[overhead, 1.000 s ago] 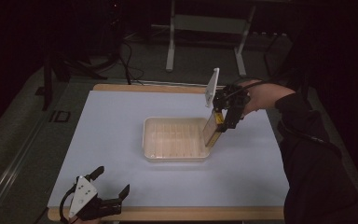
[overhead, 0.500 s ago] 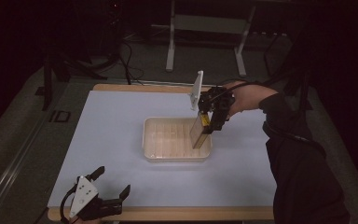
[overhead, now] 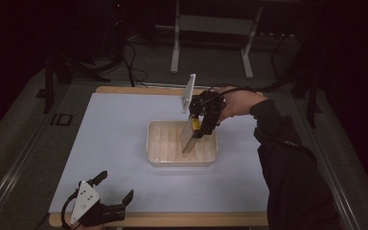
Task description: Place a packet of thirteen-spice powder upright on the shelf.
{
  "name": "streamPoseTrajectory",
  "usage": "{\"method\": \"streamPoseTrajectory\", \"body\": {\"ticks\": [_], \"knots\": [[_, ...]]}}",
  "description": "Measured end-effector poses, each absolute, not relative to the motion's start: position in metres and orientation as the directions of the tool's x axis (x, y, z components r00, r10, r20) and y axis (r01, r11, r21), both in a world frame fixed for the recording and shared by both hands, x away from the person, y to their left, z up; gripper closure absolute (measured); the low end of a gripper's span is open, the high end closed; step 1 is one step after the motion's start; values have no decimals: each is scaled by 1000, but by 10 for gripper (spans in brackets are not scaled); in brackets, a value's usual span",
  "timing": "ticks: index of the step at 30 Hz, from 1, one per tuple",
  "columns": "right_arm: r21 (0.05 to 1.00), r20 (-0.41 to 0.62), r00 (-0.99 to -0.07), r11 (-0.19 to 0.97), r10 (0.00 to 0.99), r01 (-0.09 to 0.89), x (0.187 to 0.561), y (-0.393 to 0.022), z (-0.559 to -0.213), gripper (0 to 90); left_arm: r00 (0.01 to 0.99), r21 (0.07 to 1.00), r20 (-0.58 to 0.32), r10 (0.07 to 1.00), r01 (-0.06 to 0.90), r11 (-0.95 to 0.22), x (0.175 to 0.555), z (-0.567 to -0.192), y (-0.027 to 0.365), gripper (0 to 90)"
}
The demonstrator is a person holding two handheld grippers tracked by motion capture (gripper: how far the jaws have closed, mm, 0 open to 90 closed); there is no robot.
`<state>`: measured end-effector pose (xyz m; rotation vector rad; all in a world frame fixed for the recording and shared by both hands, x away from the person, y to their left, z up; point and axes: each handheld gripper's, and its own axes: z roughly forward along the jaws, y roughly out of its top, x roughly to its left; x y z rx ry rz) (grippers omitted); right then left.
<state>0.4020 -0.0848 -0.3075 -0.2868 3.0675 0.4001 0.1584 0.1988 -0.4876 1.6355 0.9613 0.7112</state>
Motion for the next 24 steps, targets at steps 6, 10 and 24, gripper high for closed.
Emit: {"method": "streamPoseTrajectory", "body": {"ticks": [6,10,24], "knots": [[305,-64,-986,937,-157,-169,409,-78,-314,321,498,965,-18,867,236,-116,159,-487,199,0],[345,-61,-988,926,-142,-154,413,-74,-316,321,499,965,-17,866,236,-117,159,-488,199,0],[441,-61,-992,888,-113,-128,423,-54,-332,321,502,965,-19,865,236,-116,159,-487,200,0]]}}
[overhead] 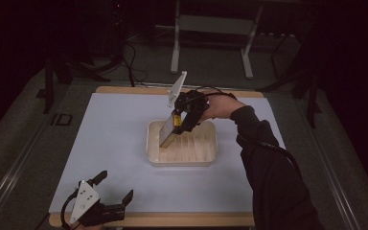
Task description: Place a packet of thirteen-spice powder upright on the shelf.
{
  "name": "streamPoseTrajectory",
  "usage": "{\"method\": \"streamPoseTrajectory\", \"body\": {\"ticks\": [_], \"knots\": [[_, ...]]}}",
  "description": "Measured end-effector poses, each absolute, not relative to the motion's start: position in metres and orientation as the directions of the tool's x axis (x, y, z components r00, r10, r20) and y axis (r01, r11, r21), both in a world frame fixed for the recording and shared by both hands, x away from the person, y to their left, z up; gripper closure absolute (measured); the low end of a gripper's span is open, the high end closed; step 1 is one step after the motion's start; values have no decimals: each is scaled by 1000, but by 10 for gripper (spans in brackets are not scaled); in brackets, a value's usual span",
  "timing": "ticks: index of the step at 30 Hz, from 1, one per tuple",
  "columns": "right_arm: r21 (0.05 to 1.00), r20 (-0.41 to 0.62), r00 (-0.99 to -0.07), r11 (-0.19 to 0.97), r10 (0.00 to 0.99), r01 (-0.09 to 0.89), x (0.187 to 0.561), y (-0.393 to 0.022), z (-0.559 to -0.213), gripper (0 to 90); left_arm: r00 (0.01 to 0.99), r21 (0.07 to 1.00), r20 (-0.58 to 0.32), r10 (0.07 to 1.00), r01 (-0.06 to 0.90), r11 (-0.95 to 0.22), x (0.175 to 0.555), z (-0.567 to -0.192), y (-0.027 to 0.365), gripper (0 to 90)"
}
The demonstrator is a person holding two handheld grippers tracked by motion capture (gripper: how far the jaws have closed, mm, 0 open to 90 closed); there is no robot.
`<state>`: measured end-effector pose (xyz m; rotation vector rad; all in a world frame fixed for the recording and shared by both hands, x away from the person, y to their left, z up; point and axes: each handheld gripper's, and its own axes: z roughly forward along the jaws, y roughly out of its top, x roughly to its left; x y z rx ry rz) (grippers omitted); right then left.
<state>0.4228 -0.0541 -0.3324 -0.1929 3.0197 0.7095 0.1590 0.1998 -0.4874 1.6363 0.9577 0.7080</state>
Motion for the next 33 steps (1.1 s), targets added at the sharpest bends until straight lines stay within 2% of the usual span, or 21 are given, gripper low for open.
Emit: {"method": "streamPoseTrajectory", "body": {"ticks": [11,33], "knots": [[473,-48,-995,875,-89,-101,432,-37,-351,321,505,965,-23,863,236,-112,159,-488,200,0],[450,2,-997,891,-74,-66,437,-14,-397,320,509,965,-21,861,235,-116,160,-487,200,0]]}}
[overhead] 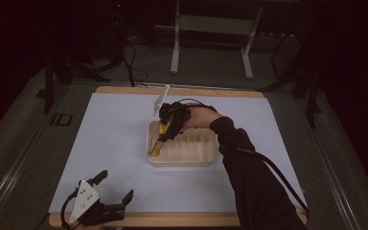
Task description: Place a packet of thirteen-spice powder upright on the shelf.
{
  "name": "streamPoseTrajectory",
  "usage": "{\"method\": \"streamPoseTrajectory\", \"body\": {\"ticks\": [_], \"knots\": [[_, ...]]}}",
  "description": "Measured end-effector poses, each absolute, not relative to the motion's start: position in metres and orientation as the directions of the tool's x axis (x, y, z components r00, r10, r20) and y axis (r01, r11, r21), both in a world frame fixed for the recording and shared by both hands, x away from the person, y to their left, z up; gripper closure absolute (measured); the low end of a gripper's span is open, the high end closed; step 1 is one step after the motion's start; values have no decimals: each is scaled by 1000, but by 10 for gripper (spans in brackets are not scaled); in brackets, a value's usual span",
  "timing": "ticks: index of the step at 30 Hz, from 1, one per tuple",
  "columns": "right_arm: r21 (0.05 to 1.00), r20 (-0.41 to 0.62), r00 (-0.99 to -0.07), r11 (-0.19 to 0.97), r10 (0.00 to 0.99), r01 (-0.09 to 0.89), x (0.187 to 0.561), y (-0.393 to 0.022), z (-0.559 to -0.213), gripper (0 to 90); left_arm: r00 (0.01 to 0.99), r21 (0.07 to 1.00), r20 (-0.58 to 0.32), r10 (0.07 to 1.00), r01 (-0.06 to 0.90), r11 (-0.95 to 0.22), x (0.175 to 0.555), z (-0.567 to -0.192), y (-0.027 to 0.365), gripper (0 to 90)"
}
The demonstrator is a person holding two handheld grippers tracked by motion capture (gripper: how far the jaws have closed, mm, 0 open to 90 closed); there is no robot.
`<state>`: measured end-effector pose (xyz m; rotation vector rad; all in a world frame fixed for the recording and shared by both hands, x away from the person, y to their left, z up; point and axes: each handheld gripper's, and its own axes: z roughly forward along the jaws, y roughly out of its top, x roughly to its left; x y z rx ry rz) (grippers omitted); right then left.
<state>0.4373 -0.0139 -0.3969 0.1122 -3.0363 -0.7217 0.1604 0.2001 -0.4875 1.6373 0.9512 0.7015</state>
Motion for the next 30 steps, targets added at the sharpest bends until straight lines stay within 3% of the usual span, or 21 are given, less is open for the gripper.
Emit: {"method": "streamPoseTrajectory", "body": {"ticks": [20,30], "knots": [[470,23,-996,880,-91,-70,433,0,-415,313,515,966,-21,857,232,-116,161,-487,200,0],[506,30,-995,859,-100,-71,431,2,-415,241,516,966,-21,857,230,-115,161,-487,200,0]]}}
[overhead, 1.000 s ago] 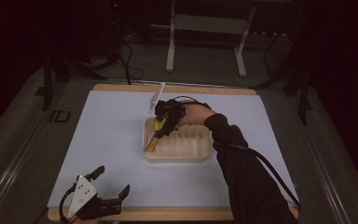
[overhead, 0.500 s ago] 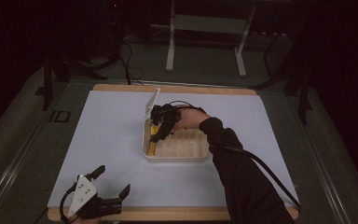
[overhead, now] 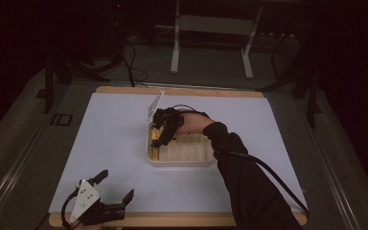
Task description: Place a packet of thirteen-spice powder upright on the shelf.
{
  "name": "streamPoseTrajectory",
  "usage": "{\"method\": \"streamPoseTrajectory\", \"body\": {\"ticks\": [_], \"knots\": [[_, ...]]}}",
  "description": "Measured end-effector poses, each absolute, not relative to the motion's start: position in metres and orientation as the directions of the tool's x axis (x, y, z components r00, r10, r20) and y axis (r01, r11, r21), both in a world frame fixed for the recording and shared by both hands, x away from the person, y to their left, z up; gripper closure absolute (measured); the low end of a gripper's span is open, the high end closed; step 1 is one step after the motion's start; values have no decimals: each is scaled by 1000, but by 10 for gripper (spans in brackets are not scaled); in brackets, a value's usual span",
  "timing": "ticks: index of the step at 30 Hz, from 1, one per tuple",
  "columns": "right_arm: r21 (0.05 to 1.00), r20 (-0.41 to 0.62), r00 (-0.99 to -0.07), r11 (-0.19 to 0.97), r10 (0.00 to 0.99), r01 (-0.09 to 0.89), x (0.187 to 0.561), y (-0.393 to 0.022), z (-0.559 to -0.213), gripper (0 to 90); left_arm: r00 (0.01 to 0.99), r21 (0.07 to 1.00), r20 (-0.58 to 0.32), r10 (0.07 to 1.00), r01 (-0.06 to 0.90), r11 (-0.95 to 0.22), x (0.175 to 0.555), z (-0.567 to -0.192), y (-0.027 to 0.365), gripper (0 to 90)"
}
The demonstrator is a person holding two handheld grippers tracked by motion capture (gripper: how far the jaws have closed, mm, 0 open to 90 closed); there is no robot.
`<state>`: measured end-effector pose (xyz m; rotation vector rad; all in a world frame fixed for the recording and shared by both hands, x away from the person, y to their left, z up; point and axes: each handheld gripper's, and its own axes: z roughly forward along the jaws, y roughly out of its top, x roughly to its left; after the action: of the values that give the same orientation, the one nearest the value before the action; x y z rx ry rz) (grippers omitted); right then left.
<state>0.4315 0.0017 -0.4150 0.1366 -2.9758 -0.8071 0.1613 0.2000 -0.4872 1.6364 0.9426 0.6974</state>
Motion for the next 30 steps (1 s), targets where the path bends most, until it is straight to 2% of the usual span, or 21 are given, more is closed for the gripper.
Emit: {"method": "streamPoseTrajectory", "body": {"ticks": [12,27,30], "knots": [[515,-6,-997,854,-77,-69,430,-6,-409,210,517,967,-17,856,228,-118,161,-487,199,0],[546,-23,-1000,838,-19,-28,429,-34,-382,208,515,965,-17,857,232,-120,162,-487,198,0],[548,-14,-1000,836,13,3,429,-42,-379,156,517,965,-18,856,233,-120,163,-487,198,0]]}}
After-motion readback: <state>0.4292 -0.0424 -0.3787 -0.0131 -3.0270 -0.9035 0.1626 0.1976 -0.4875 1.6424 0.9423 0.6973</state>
